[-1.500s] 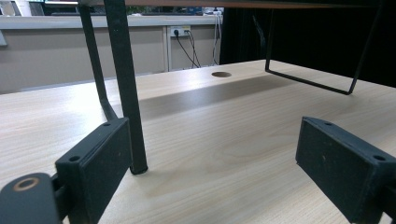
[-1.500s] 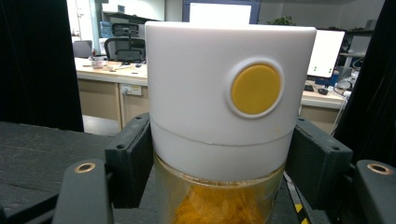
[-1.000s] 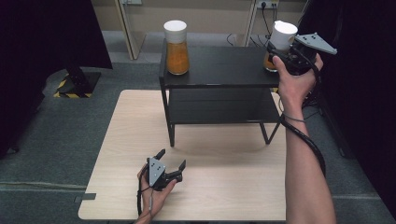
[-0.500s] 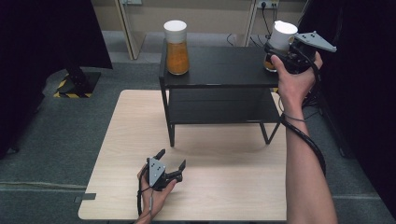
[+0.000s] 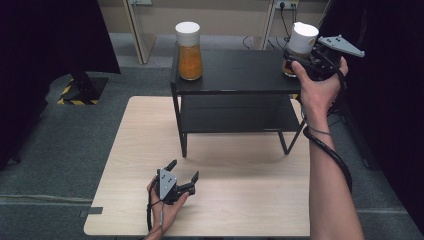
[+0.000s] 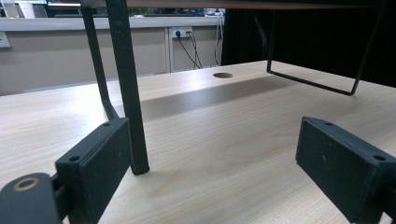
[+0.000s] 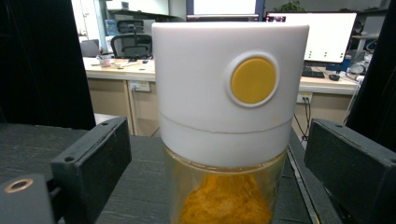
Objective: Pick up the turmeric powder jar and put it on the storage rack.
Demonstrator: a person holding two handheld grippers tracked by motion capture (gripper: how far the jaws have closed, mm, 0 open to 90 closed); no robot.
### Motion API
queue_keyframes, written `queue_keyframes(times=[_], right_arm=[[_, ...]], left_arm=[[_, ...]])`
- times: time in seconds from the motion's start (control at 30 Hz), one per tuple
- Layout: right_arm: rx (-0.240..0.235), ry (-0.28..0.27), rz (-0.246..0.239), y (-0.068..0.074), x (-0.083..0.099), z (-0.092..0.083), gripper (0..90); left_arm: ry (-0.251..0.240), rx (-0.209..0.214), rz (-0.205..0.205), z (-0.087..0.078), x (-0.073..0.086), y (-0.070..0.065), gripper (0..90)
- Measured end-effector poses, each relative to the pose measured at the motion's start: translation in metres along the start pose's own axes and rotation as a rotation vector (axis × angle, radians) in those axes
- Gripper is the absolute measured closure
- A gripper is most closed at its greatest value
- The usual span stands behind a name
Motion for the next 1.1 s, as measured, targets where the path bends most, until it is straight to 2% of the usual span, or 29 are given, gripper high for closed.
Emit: queue_keyframes(times=[0.47,0.9,1.1], right_arm=[[-0.004,0.011,-0.009,0.0,0.003,-0.022,5.5],[-0.049,-0.03,0.023,-0.001,0.017,-0.04,4.9],[-0.046,-0.039,0.016,0.001,0.025,-0.049,4.8]], left_arm=[[-0.003,-0.001,-0.001,0.0,0.0,0.0,10.1],[-0.001,-0.001,0.001,0.0,0.0,0.0,10.0],[0.0,-0.001,0.003,0.0,0.0,0.0,10.0]])
Point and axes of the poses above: each handheld gripper's, and its own axes: z roughly forward along the jaws, x roughly out of its underside, y roughly to its left, the point moved 8 cm from there along z, roughly forward along the jaws, and after that the axes turned 15 degrees about x, right-handed, at the moved point
